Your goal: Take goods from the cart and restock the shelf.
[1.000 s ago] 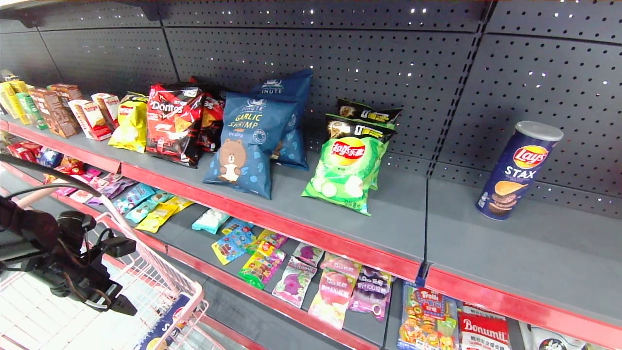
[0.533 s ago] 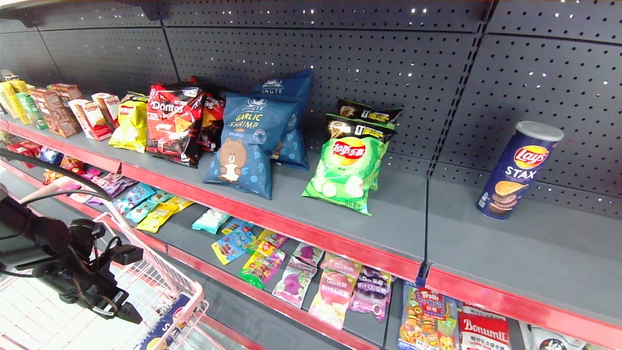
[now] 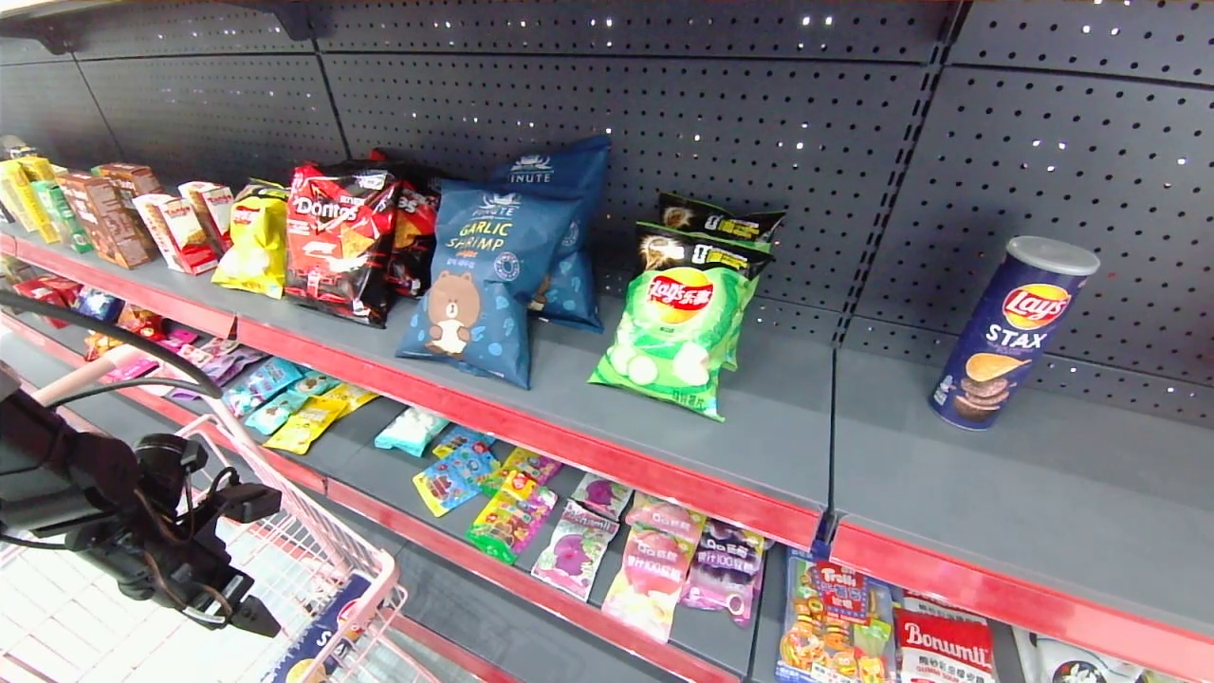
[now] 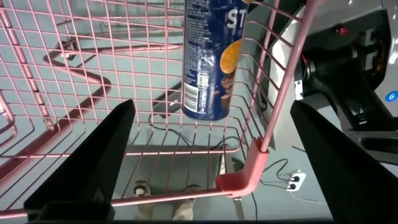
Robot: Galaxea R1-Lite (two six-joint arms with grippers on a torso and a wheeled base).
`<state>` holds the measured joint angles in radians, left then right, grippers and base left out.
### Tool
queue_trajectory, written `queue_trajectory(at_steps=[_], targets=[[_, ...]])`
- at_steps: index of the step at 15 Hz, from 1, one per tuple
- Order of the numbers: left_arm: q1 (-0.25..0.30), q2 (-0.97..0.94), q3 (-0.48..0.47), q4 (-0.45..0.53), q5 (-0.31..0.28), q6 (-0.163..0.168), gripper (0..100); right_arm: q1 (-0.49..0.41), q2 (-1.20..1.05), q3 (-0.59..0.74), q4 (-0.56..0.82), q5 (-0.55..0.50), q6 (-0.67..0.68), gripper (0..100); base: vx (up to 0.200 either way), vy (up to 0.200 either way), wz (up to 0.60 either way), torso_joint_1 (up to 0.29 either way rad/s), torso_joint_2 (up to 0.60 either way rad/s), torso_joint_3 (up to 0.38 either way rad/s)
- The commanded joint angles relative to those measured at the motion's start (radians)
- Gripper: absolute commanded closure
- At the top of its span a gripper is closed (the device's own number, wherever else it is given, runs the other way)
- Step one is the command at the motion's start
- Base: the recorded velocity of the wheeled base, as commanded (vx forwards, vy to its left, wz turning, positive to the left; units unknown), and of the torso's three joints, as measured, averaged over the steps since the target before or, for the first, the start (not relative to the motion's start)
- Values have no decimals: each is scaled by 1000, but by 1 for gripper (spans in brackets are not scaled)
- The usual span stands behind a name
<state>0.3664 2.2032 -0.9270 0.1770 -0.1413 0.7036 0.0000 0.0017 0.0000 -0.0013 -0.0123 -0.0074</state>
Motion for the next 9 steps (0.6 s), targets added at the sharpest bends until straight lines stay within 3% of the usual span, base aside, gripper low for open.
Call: queue_trajectory(at_steps=[1,9], targets=[[3,-7,2,1,0,-1,0,0,0,0,0,0,0,0,0,0,0,0,0,0],[13,-7,0,1,2,-7,0,0,0,0,0,0,0,0,0,0,0,0,0,0]])
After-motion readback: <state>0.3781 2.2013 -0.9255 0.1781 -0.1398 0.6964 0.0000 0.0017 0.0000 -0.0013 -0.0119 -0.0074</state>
